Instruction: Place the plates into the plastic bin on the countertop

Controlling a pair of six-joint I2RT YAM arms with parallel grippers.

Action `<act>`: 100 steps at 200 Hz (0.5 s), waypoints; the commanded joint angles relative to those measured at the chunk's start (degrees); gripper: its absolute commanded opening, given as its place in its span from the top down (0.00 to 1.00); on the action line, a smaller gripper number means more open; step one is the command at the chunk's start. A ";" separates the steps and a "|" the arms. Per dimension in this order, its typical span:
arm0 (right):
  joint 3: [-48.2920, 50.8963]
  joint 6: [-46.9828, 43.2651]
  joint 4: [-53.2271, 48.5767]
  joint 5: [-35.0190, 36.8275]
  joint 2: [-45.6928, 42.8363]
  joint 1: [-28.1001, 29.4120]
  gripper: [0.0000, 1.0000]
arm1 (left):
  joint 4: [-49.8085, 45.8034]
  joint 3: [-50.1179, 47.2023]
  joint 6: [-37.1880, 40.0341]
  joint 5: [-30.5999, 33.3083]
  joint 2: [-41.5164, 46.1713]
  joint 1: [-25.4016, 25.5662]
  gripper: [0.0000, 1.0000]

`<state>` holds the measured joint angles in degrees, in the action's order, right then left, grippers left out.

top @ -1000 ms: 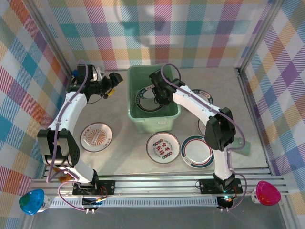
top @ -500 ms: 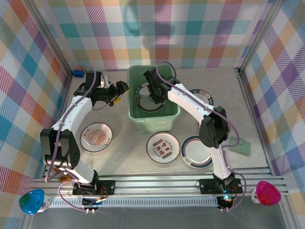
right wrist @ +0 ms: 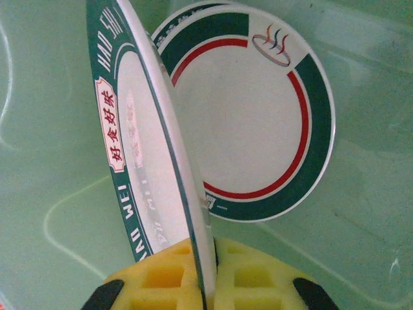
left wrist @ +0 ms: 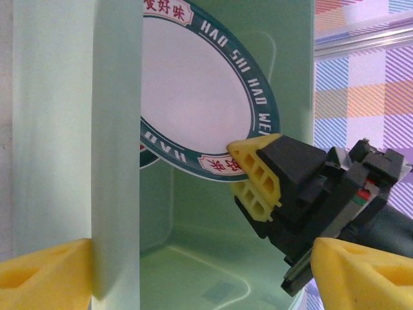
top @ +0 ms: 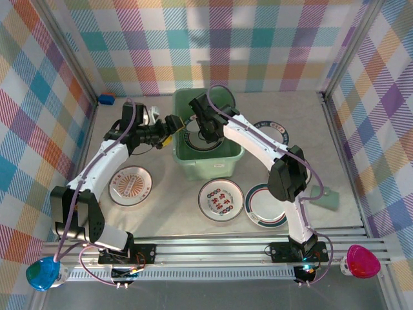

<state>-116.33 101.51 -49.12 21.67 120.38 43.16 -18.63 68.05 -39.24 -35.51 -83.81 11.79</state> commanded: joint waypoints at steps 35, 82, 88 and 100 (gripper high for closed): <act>3.70 3.02 0.19 1.51 -1.87 -0.07 1.00 | 5.24 0.38 -2.25 -1.98 0.63 2.62 0.15; 6.61 4.57 3.18 1.46 -1.08 -1.29 1.00 | -2.32 3.15 3.72 2.37 1.76 2.21 0.15; 6.59 4.57 3.28 1.25 -0.75 -1.45 1.00 | -3.01 3.48 4.35 2.96 1.81 1.95 0.15; 6.55 4.81 3.24 0.60 -0.10 -1.80 1.00 | -4.26 4.18 5.49 3.65 1.73 1.21 0.14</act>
<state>-110.15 104.66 -47.59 21.98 120.25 42.33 -20.01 69.17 -37.82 -33.71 -83.81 13.63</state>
